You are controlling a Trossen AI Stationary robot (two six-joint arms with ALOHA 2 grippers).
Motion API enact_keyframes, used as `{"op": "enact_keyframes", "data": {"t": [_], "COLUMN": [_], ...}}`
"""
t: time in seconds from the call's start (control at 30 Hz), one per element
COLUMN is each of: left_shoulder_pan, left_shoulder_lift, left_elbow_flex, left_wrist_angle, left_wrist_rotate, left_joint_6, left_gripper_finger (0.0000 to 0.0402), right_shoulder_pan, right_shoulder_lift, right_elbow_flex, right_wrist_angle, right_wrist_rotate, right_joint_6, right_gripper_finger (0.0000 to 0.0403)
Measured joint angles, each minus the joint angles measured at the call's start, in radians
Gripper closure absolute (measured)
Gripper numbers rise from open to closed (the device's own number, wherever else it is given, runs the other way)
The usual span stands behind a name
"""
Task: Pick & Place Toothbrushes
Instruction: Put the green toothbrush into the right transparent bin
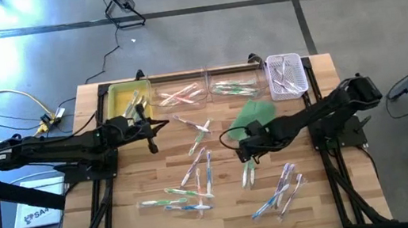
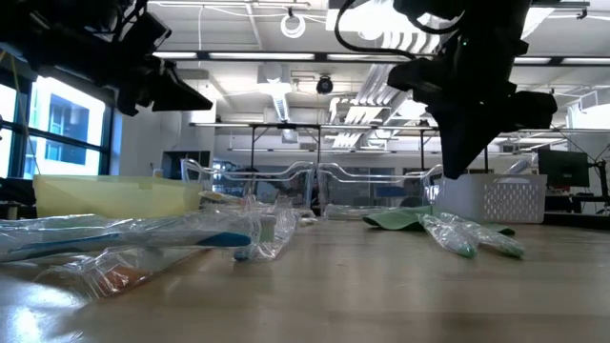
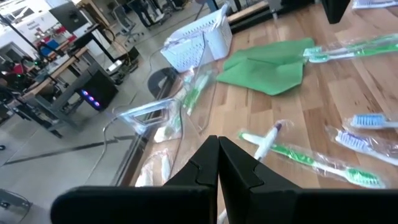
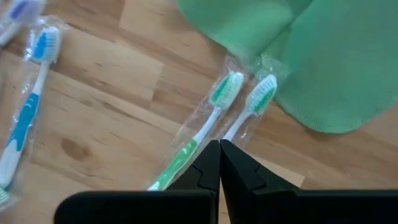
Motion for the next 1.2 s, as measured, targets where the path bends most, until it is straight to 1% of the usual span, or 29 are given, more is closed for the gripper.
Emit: {"op": "enact_keyframes", "data": {"t": [0.1, 0.2, 0.33, 0.43, 0.53, 0.67, 0.8, 0.93, 1.2], "left_shoulder_pan": [0.0, 0.0, 0.0, 0.0, 0.0, 0.0, 0.0, 0.0, 0.0], "left_shoulder_lift": [0.0, 0.0, 0.0, 0.0, 0.0, 0.0, 0.0, 0.0, 0.0], "left_elbow_flex": [0.0, 0.0, 0.0, 0.0, 0.0, 0.0, 0.0, 0.0, 0.0], "left_wrist_angle": [-0.014, -0.043, -0.069, -0.087, -0.086, -0.085, -0.085, -0.085, -0.084], "left_wrist_rotate": [0.0, 0.0, 0.0, 0.0, 0.0, 0.0, 0.0, 0.0, 0.0], "left_joint_6": [0.0, 0.0, 0.0, 0.0, 0.0, 0.0, 0.0, 0.0, 0.0], "left_gripper_finger": [0.0397, 0.0397, 0.0397, 0.0397, 0.0397, 0.0397, 0.0397, 0.0397, 0.0397], "right_shoulder_pan": [0.0, 0.0, 0.0, 0.001, 0.0, 0.0, 0.0, 0.01, 0.021], "right_shoulder_lift": [0.0, 0.0, 0.0, 0.0, 0.0, 0.0, 0.003, 0.048, 0.154], "right_elbow_flex": [0.0, 0.0, -0.004, -0.012, -0.013, -0.014, -0.014, -0.014, -0.016], "right_wrist_angle": [0.0, -0.012, -0.035, -0.041, -0.042, -0.041, -0.038, -0.032, -0.011], "right_wrist_rotate": [-0.001, 0.001, 0.039, 0.122, 0.136, 0.156, 0.153, 0.167, 0.132], "right_joint_6": [0.002, 0.004, 0.02, 0.086, 0.118, 0.134, 0.139, 0.161, 0.183], "right_gripper_finger": [0.0395, 0.0378, 0.0337, 0.0301, 0.0278, 0.0277, 0.0295, 0.031, 0.0296]}}
